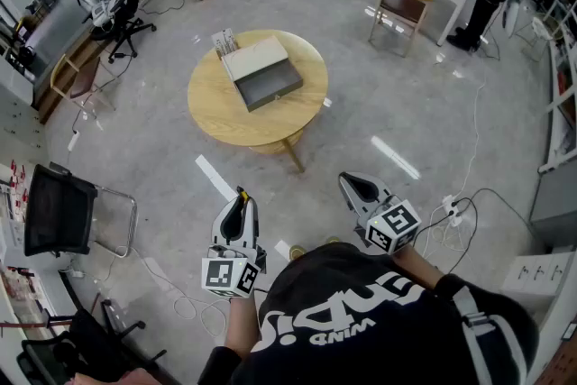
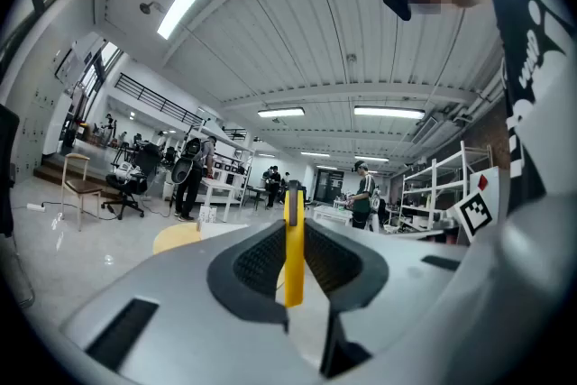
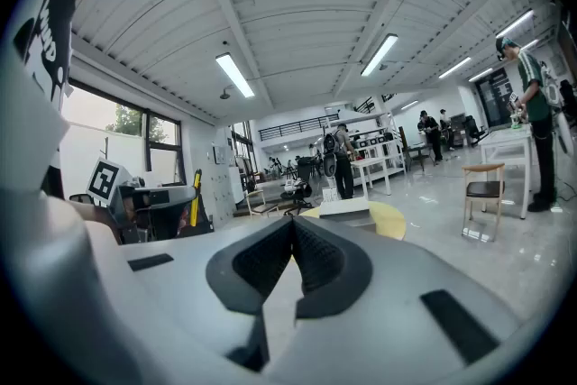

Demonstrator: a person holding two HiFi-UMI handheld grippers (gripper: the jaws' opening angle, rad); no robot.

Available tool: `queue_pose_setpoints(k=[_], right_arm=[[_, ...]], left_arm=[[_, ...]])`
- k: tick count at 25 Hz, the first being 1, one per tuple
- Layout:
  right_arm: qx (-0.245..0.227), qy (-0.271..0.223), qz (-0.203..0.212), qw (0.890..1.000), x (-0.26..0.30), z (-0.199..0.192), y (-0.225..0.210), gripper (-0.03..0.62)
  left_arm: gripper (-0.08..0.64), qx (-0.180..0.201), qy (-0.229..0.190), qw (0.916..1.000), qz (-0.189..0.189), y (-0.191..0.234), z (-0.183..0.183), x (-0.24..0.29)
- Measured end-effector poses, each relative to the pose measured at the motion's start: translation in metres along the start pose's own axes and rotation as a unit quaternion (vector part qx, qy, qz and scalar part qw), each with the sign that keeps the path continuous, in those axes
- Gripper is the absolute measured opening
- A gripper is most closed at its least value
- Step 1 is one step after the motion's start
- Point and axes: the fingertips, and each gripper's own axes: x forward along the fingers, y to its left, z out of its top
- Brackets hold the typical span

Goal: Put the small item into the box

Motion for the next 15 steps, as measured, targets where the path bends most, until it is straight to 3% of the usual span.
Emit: queue_pose_setpoints(k=[15], right_arm=[[-0.009, -0.017, 0.011, 1.000, 0.012, 0.008, 0.021, 0.005]], left_arm=[[0.066, 0.001, 0.002, 1.0000, -0.009, 0.015, 0.004, -0.006]])
